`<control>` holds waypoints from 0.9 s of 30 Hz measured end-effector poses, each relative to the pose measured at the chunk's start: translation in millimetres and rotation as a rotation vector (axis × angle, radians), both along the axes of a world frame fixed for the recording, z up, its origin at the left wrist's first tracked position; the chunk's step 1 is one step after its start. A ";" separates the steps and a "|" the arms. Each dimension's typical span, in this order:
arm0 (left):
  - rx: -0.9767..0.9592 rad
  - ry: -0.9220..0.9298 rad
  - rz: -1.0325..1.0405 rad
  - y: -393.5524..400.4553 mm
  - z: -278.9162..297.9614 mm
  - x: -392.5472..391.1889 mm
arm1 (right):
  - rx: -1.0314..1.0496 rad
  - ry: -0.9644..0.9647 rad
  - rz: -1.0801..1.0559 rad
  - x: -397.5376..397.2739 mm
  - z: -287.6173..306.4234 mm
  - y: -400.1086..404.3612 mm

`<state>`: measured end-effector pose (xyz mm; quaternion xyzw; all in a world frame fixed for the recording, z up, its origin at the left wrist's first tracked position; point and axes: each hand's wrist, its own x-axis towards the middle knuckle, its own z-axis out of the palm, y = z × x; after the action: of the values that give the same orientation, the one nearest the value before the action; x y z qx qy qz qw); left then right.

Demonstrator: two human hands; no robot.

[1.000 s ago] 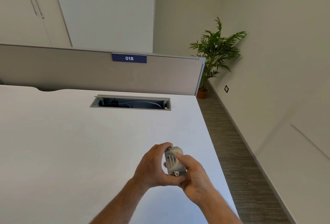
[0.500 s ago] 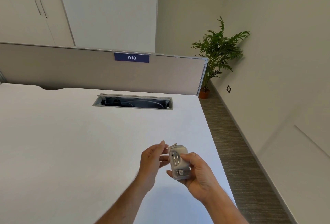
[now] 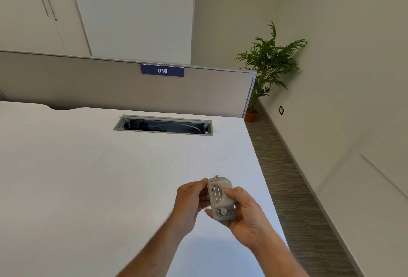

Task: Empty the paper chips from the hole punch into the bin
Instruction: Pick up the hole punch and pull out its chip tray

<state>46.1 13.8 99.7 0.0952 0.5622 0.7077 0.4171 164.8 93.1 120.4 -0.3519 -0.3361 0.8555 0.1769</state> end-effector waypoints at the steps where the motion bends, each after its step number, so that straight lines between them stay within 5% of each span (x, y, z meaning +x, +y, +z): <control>1: -0.001 0.006 0.001 0.5 0.3 0.5 | 0.003 -0.002 -0.007 -0.4 0.7 0.1; 8: -0.021 0.028 0.127 0.7 -9.6 9.0 | 0.023 0.023 -0.082 -3.0 8.6 13.4; 15: 0.145 0.087 -0.116 -9.7 -14.1 26.9 | 0.043 0.003 -0.138 -5.7 17.0 26.1; 27: 0.206 0.175 -0.151 -6.8 -17.0 24.6 | 0.043 0.000 -0.141 -5.2 18.9 27.1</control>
<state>70.8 7.1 82.7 0.2409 0.5122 0.7172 0.4065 159.6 120.2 139.3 -0.3706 -0.3289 0.8335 0.2444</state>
